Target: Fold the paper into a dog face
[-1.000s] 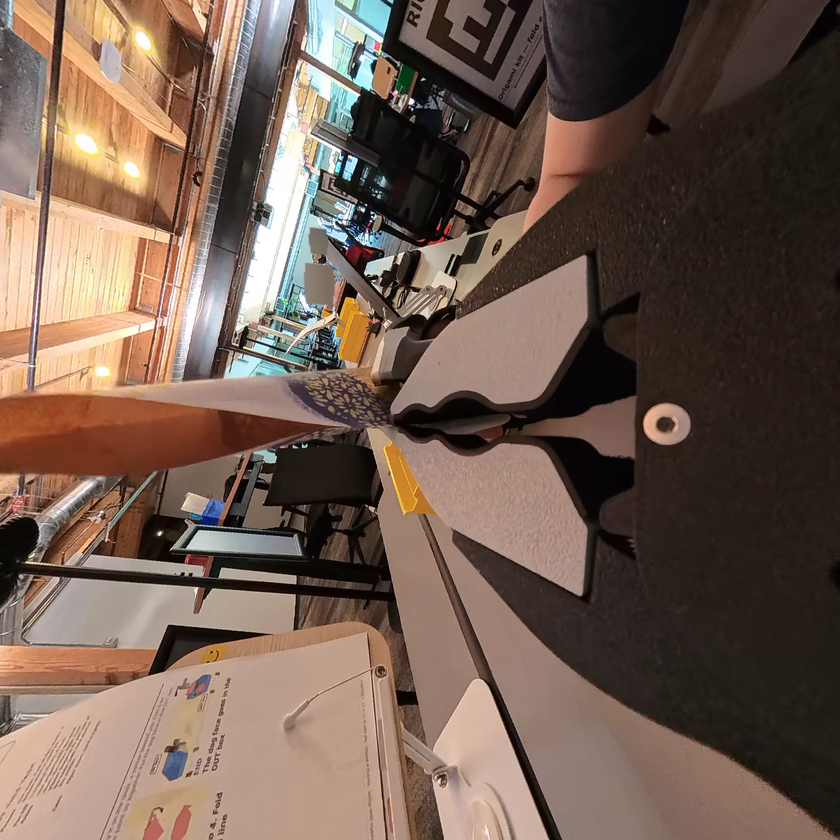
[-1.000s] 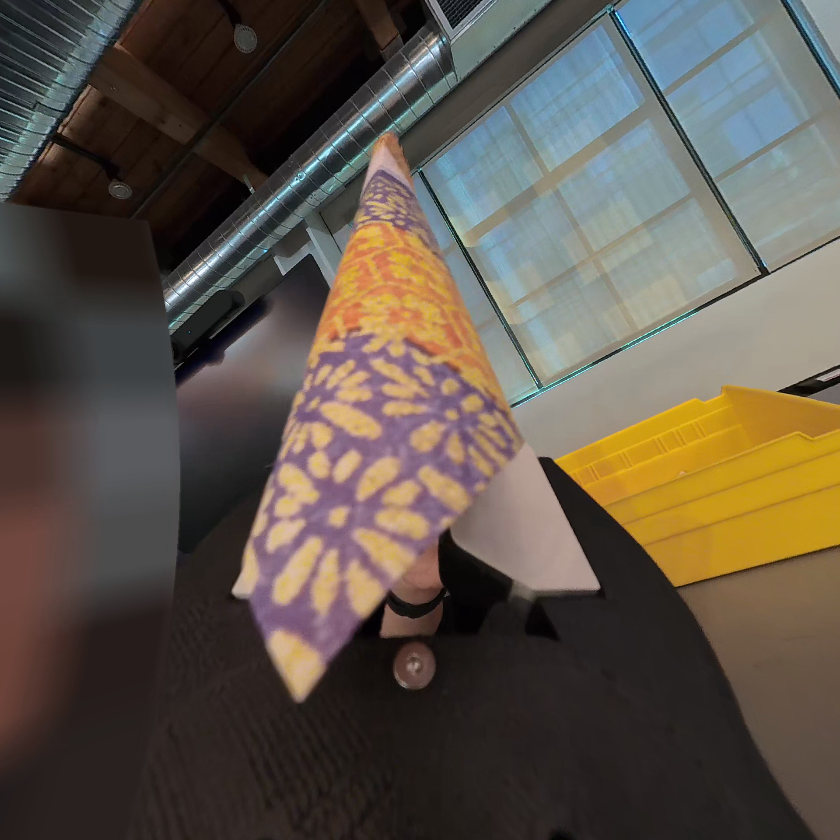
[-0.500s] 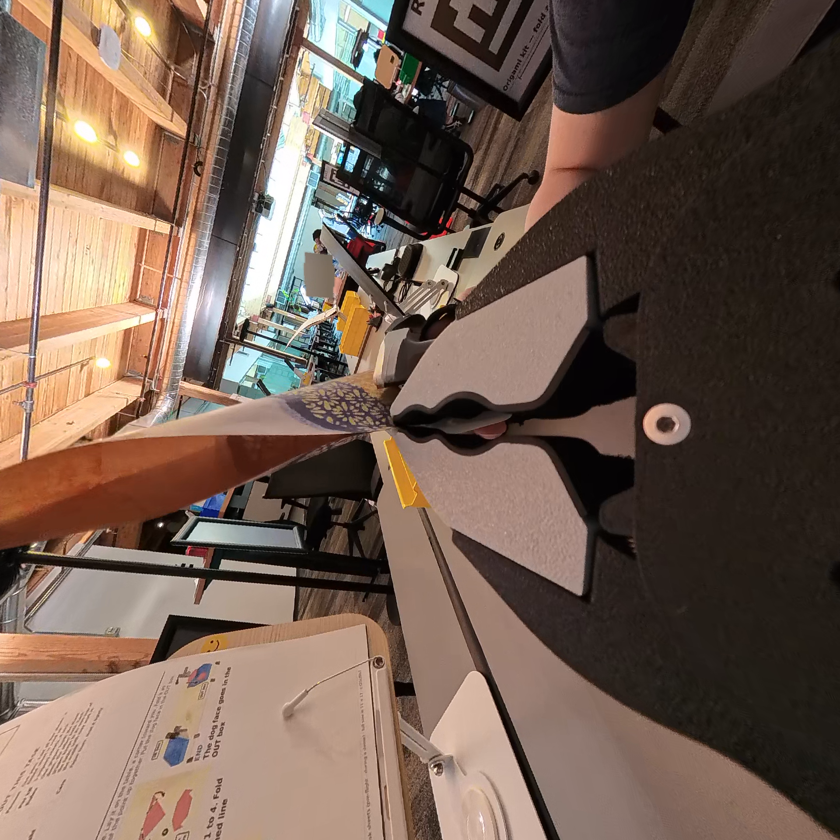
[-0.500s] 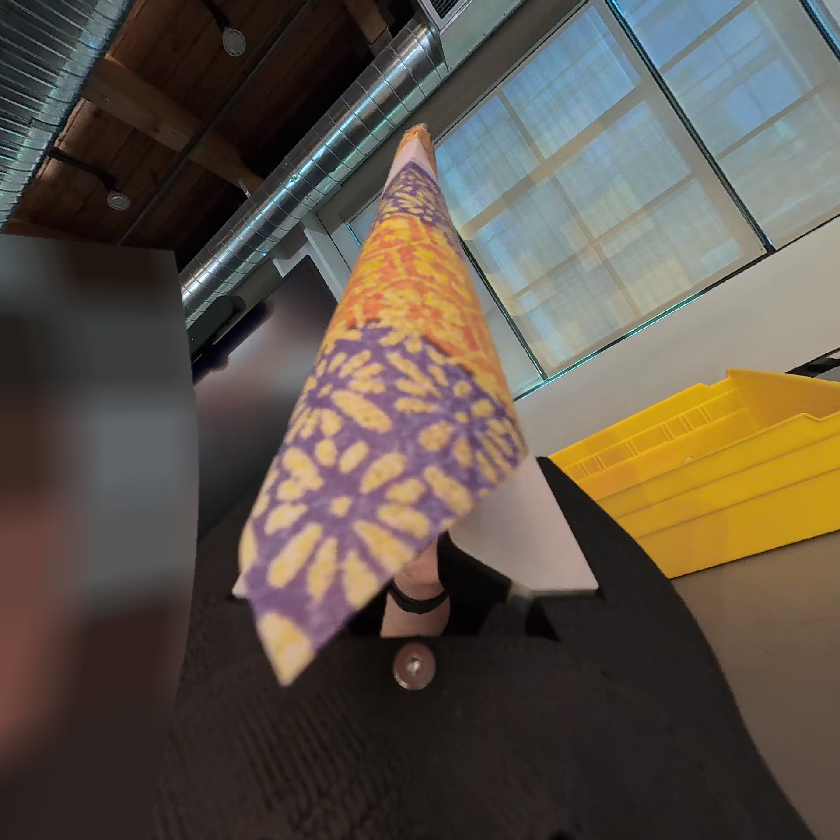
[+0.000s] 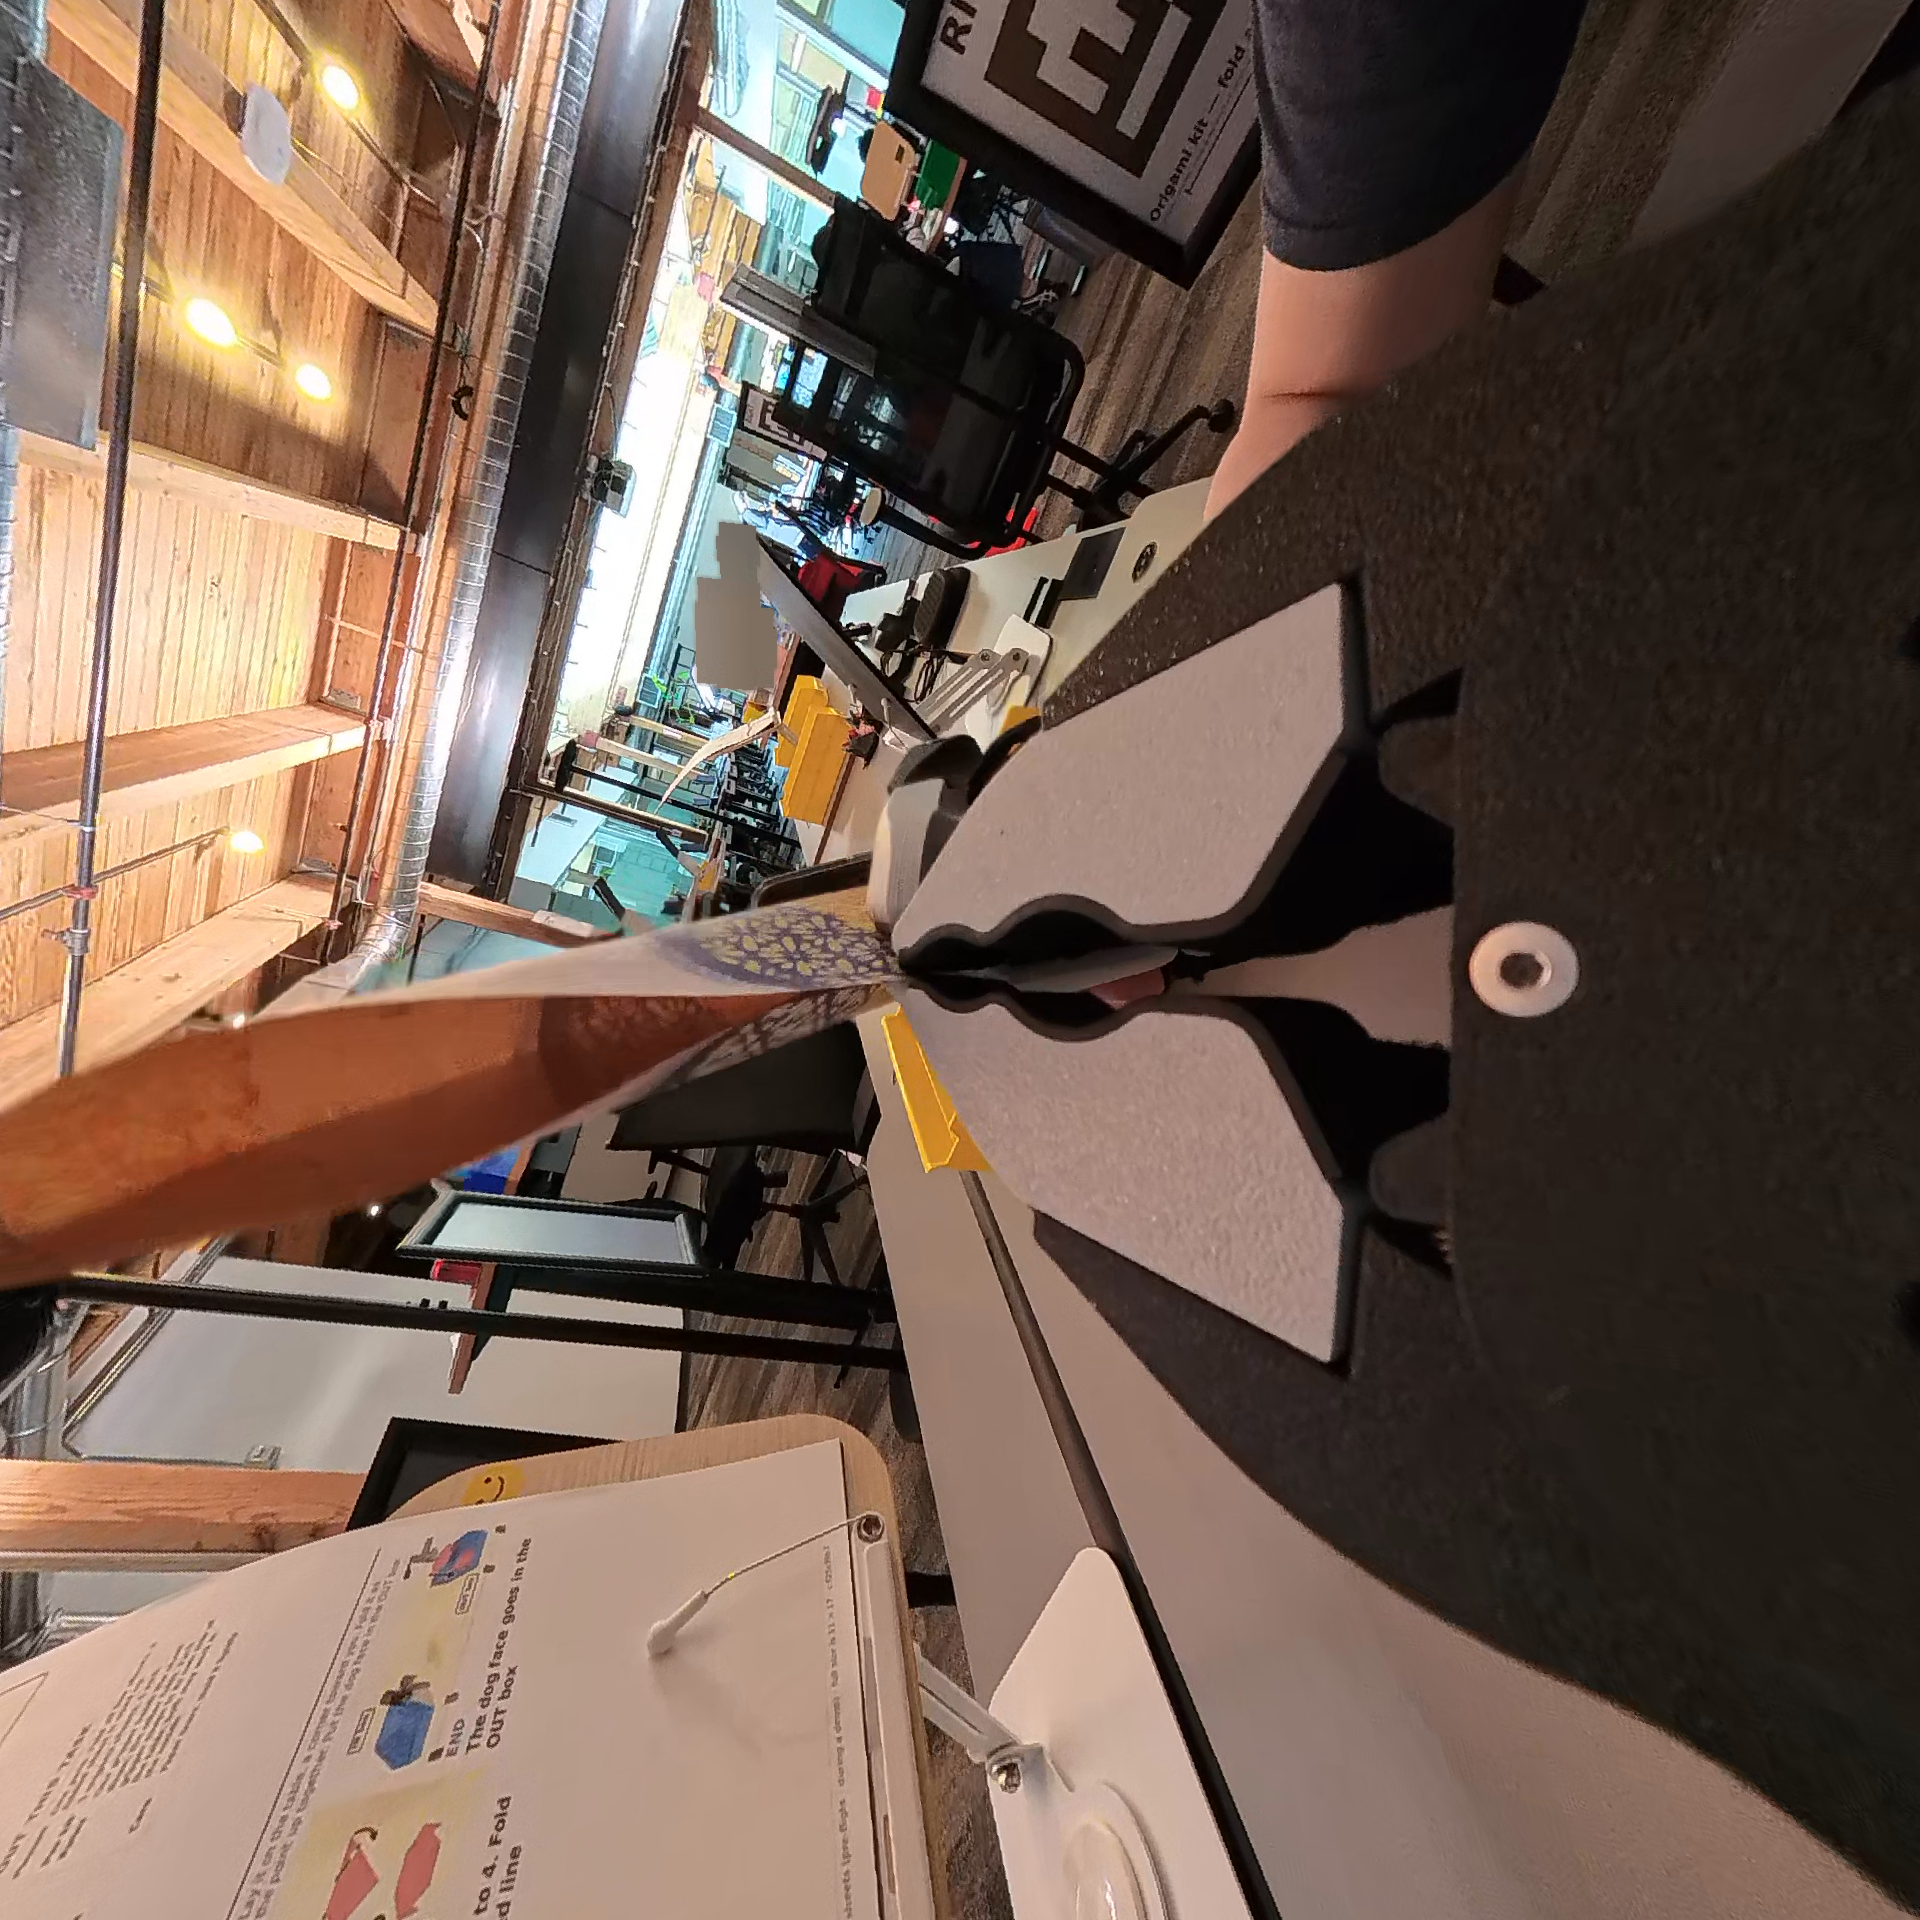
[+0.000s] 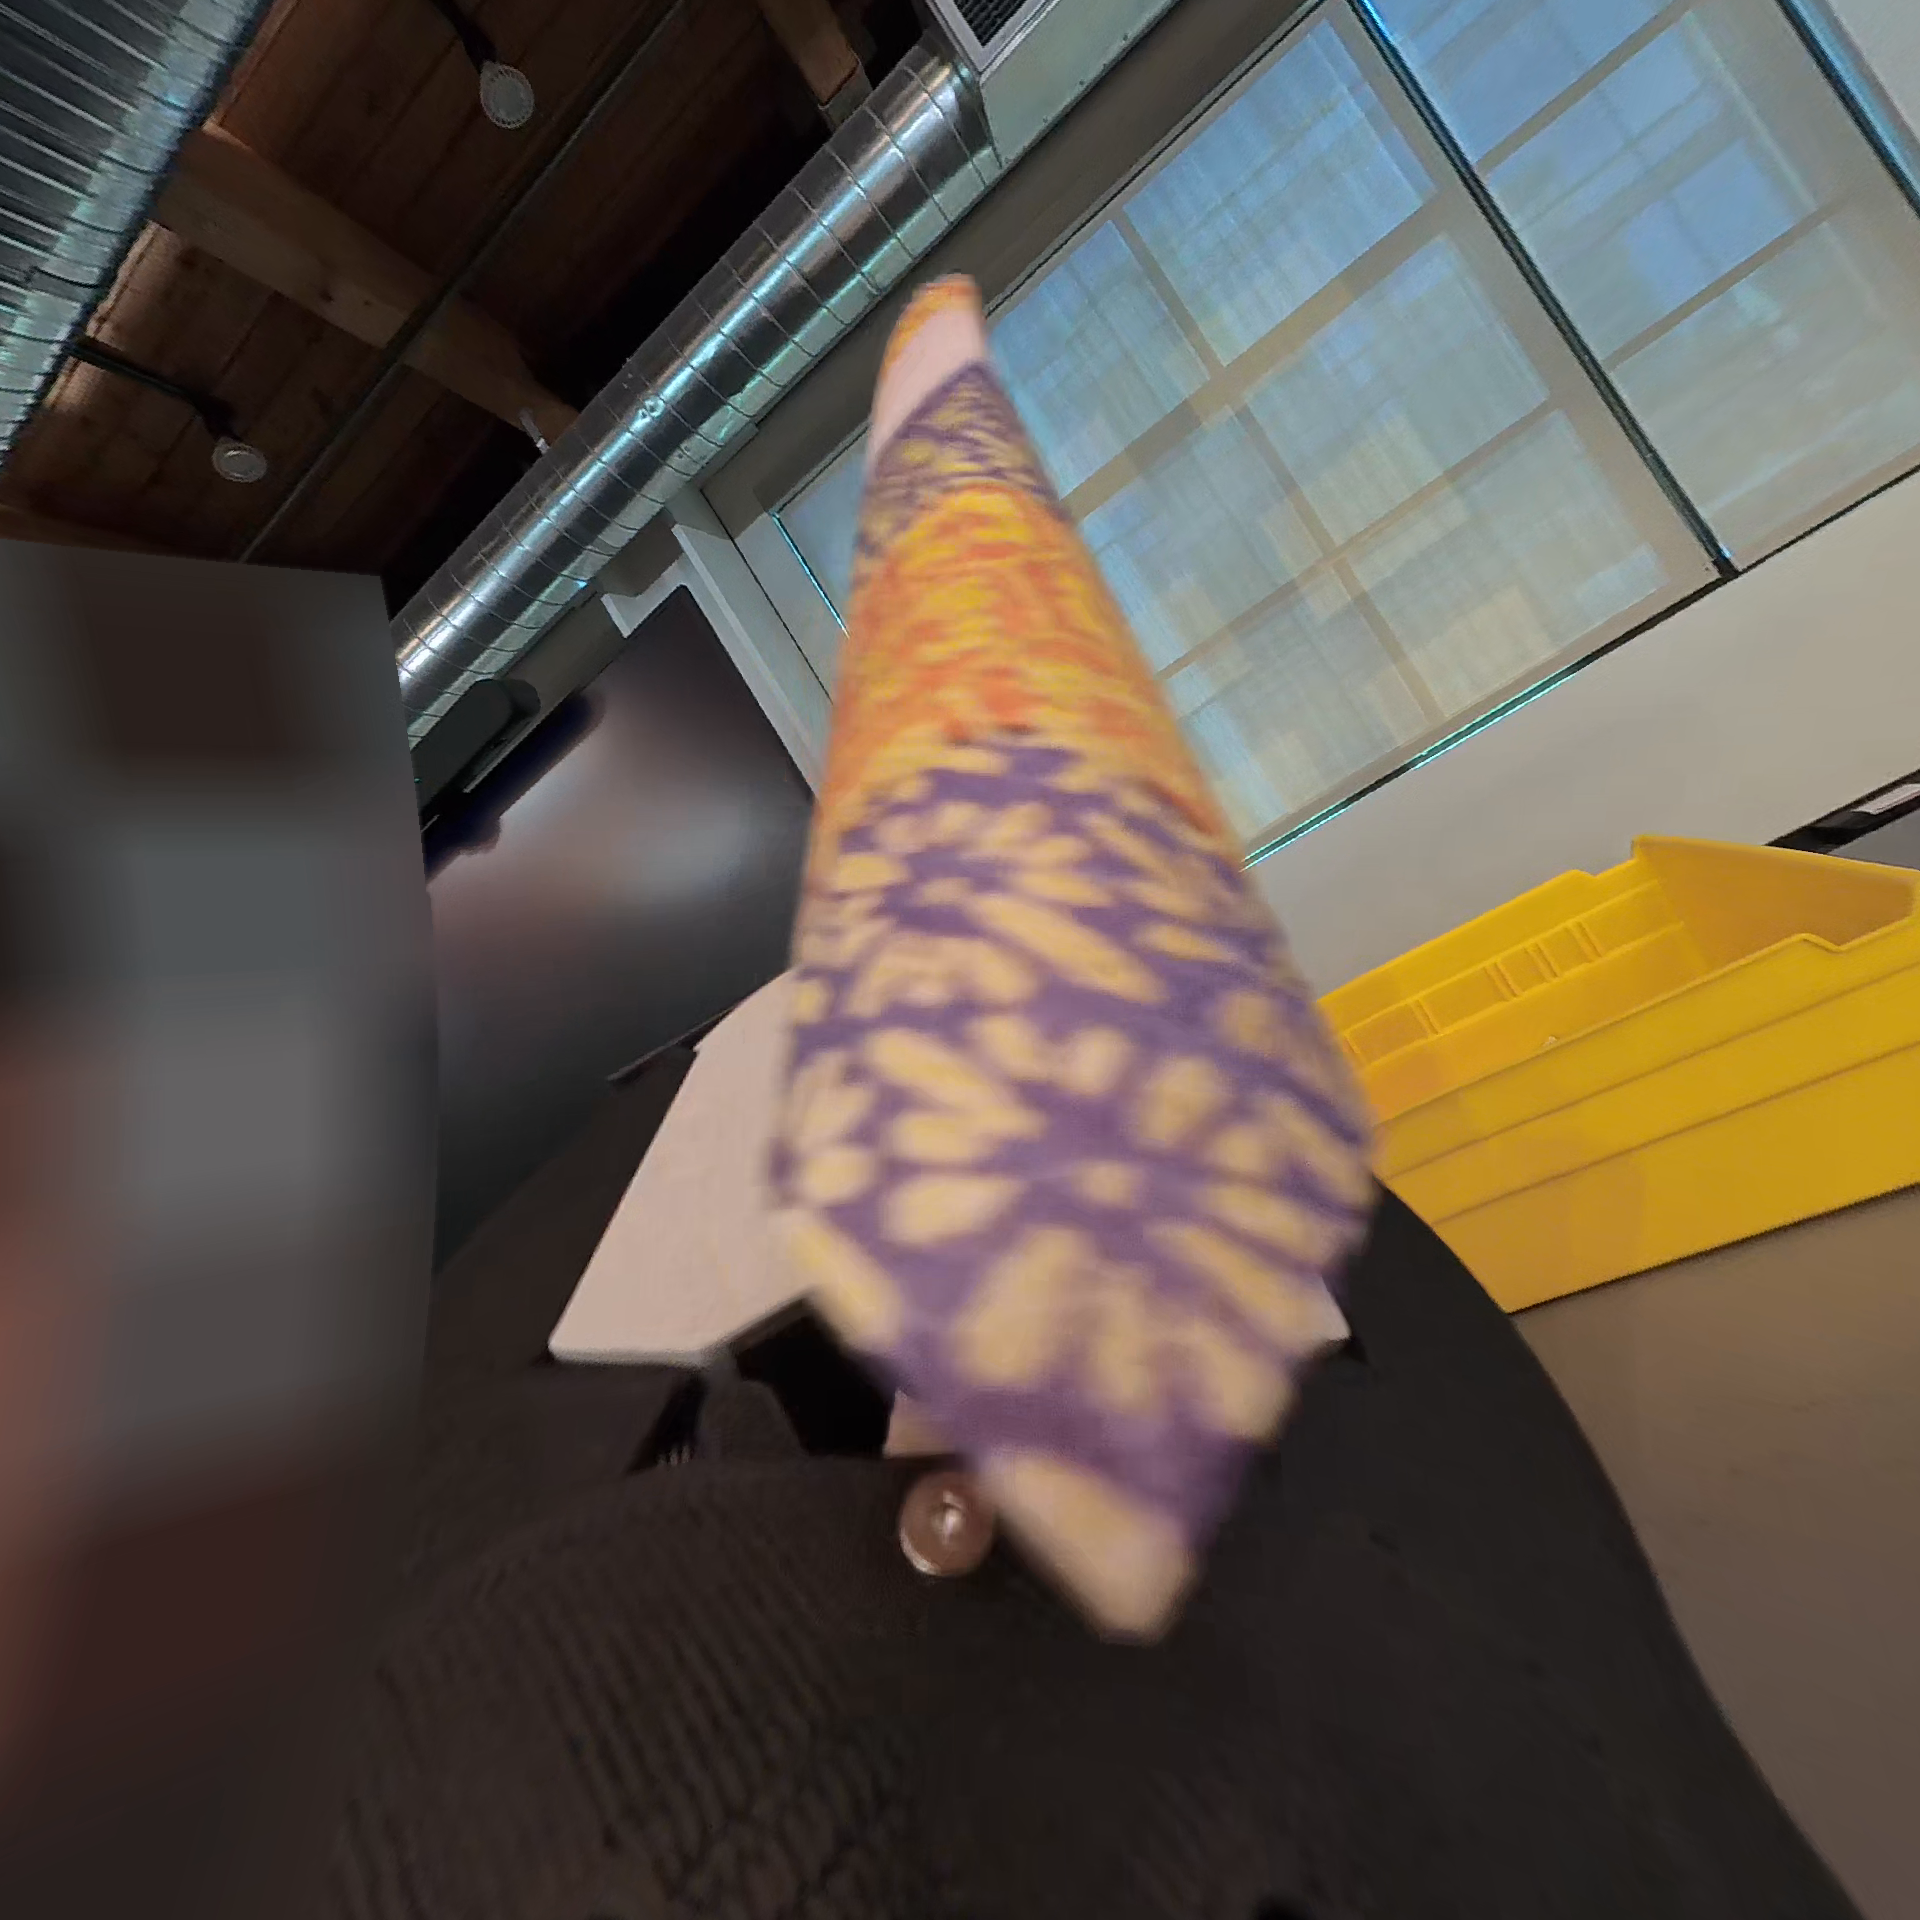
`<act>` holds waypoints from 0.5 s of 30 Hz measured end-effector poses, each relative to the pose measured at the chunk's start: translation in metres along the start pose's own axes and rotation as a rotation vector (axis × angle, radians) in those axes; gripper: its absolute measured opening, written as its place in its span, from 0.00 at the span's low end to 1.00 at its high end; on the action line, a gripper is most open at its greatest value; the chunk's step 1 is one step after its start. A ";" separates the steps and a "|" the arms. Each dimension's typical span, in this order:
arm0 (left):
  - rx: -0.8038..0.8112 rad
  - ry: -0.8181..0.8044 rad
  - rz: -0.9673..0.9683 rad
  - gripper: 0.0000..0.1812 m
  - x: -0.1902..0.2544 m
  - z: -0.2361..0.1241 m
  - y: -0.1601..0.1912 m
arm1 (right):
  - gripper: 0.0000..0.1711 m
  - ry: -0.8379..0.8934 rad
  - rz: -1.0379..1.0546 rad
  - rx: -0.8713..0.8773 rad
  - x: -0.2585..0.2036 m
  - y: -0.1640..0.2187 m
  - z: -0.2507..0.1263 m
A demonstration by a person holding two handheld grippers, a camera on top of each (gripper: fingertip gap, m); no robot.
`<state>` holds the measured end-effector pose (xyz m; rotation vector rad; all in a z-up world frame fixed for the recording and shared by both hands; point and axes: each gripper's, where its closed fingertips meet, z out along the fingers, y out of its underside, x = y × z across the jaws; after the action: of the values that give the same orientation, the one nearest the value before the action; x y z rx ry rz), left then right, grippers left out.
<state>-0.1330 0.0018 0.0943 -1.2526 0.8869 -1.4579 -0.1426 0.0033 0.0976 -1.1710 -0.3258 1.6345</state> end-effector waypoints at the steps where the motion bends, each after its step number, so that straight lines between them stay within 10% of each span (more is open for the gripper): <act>1: -0.005 -0.008 0.011 0.00 -0.001 0.000 0.000 | 0.03 0.006 -0.008 -0.002 0.000 0.000 0.000; 15: -0.060 -0.102 0.183 0.02 -0.003 -0.001 0.001 | 0.03 0.048 -0.071 -0.025 0.001 0.002 0.001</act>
<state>-0.1335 0.0041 0.0926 -1.2442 0.9558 -1.2208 -0.1441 0.0041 0.0960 -1.2021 -0.3539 1.5419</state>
